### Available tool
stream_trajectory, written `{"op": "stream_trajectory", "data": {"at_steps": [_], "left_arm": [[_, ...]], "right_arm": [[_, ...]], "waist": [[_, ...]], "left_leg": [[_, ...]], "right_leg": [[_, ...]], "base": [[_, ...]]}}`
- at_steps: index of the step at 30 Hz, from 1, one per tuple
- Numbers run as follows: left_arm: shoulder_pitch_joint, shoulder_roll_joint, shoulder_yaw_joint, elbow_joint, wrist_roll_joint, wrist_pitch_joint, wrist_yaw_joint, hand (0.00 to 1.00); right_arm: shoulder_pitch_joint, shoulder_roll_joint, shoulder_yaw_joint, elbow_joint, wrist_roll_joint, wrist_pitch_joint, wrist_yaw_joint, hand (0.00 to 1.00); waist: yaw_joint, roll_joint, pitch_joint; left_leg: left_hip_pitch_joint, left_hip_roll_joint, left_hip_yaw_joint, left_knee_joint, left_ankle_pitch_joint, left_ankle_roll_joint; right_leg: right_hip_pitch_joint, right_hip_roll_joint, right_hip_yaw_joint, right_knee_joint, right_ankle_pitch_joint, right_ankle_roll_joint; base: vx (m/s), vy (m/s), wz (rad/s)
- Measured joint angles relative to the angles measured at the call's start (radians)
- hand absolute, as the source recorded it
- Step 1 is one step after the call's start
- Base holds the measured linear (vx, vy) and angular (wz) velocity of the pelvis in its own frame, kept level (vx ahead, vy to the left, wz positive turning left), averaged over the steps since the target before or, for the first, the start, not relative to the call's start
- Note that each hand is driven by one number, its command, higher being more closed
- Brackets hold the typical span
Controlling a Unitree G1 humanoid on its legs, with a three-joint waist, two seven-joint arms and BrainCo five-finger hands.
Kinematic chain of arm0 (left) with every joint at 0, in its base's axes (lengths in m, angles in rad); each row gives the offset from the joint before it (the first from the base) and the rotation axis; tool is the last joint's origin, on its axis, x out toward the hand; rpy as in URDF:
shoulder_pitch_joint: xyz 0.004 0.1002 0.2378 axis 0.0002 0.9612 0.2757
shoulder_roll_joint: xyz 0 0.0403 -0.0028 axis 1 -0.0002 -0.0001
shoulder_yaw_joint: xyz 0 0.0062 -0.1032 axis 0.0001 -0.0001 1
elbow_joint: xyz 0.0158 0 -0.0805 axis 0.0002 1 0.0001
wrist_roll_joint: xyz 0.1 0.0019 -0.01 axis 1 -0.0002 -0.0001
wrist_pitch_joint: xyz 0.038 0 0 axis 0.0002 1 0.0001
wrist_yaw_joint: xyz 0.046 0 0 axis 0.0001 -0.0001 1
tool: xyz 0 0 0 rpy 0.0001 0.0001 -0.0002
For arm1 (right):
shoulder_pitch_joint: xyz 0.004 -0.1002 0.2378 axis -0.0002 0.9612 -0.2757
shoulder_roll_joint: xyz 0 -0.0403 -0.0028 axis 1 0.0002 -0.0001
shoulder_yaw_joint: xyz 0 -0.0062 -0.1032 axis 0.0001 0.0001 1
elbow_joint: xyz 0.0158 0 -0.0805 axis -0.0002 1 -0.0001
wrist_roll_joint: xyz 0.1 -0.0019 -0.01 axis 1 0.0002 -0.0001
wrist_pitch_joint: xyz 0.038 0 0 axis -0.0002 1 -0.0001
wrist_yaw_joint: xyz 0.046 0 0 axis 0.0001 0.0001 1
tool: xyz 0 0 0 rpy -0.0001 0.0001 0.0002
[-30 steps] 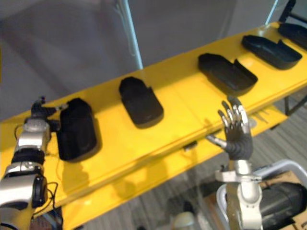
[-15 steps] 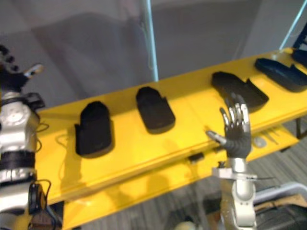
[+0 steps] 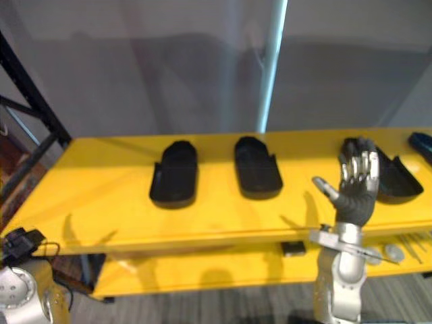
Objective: Walk over and take plastic housings, then place them on the shelf
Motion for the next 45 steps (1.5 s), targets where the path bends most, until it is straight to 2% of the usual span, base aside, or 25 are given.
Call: {"op": "stream_trajectory", "data": {"at_steps": [3, 6, 8, 12, 14, 18, 24, 27, 32, 40, 45], "left_arm": [[0.012, -0.030, -0.001, 0.000, 0.000, 0.017, -0.005, 0.00], [0.013, -0.041, -0.011, -0.001, 0.001, 0.037, -0.020, 0.00], [0.010, -0.044, -0.045, -0.009, 0.001, 0.038, -0.044, 0.00], [-0.018, -0.044, -0.117, -0.029, 0.000, 0.039, -0.050, 0.00], [-0.047, -0.045, -0.164, -0.030, 0.000, 0.048, -0.053, 0.00], [-0.086, -0.044, -0.268, -0.028, 0.002, 0.061, -0.088, 0.00], [-0.118, -0.043, -0.422, -0.024, 0.061, 0.078, -0.121, 0.00], [-0.128, -0.044, -0.501, -0.029, 0.084, 0.078, -0.131, 0.00], [-0.122, -0.059, -0.626, -0.084, 0.113, 0.089, -0.178, 0.00], [-0.120, -0.062, -0.783, -0.113, 0.119, 0.075, -0.239, 0.00], [-0.103, -0.060, -0.857, -0.113, 0.157, 0.076, -0.242, 0.00]], "right_arm": [[0.006, 0.027, 0.001, 0.021, 0.007, 0.000, 0.000, 0.00], [0.003, 0.035, 0.001, 0.038, 0.001, 0.019, -0.022, 0.00], [0.003, 0.035, -0.015, 0.038, -0.004, 0.025, -0.056, 0.00], [-0.005, 0.034, -0.090, 0.034, -0.004, 0.027, -0.086, 0.00], [-0.005, 0.034, -0.139, 0.028, -0.003, 0.029, -0.090, 0.00], [0.023, 0.038, -0.179, -0.008, -0.002, 0.040, -0.089, 0.00], [0.091, 0.092, -0.177, -0.049, 0.008, 0.040, -0.084, 0.00], [0.106, 0.117, -0.162, -0.053, 0.008, 0.040, -0.070, 0.00], [0.139, 0.154, -0.067, -0.127, 0.003, 0.041, -0.043, 0.00], [0.139, 0.155, 0.051, -0.160, 0.003, 0.044, -0.040, 0.00], [0.124, 0.149, 0.120, -0.162, 0.003, 0.054, -0.041, 0.00]], "waist": [[0.003, -0.009, 0.008], [0.027, -0.018, 0.034], [0.022, -0.021, 0.037], [0.019, -0.026, 0.042], [-0.003, -0.022, 0.044], [-0.027, -0.019, 0.047], [-0.059, -0.011, 0.052], [-0.060, -0.003, 0.056], [-0.055, 0.001, 0.056], [-0.039, 0.004, 0.054], [-0.029, 0.005, 0.054]], "left_leg": [[-0.014, 0.000, 0.010, 0.018, -0.006, 0.000], [-0.017, 0.010, 0.052, 0.066, -0.042, -0.001], [-0.025, 0.008, 0.062, 0.079, -0.056, 0.001], [-0.030, 0.009, 0.094, 0.100, -0.075, 0.005], [-0.030, 0.010, 0.111, 0.125, -0.100, 0.006], [-0.027, 0.012, 0.154, 0.160, -0.135, 0.008], [-0.011, 0.014, 0.209, 0.180, -0.162, 0.011], [-0.008, 0.023, 0.224, 0.194, -0.172, 0.010], [-0.010, 0.028, 0.223, 0.195, -0.173, 0.010], [-0.014, 0.033, 0.221, 0.196, -0.172, 0.009], [-0.015, 0.034, 0.218, 0.201, -0.174, 0.008]], "right_leg": [[-0.017, 0.002, 0.010, 0.004, 0.005, 0.002], [-0.025, 0.005, 0.054, -0.002, 0.011, 0.002], [-0.033, 0.002, 0.065, -0.009, 0.012, 0.004], [-0.049, 0.004, 0.106, -0.010, 0.030, 0.012], [-0.048, 0.002, 0.116, -0.016, 0.039, 0.014], [-0.057, 0.000, 0.158, -0.020, 0.052, 0.022], [-0.067, -0.002, 0.191, -0.018, 0.063, 0.023], [-0.066, 0.000, 0.197, -0.015, 0.066, 0.024], [-0.066, 0.000, 0.187, -0.013, 0.066, 0.024], [-0.064, 0.002, 0.159, -0.013, 0.066, 0.024], [-0.068, 0.006, 0.159, -0.013, 0.066, 0.024]], "base": [[0.01, 0.008, -0.13], [-0.01, 0.016, -0.41], [-0.01, 0.021, -0.15], [0.03, 0.024, -0.27], [0.02, 0.020, -0.34], [-0.02, 0.019, -0.36], [-0.04, -0.006, -0.28], [-0.04, -0.042, -0.14], [-0.06, -0.053, 0.01], [-0.04, -0.049, 0.03], [-0.04, -0.041, -0.01]]}}
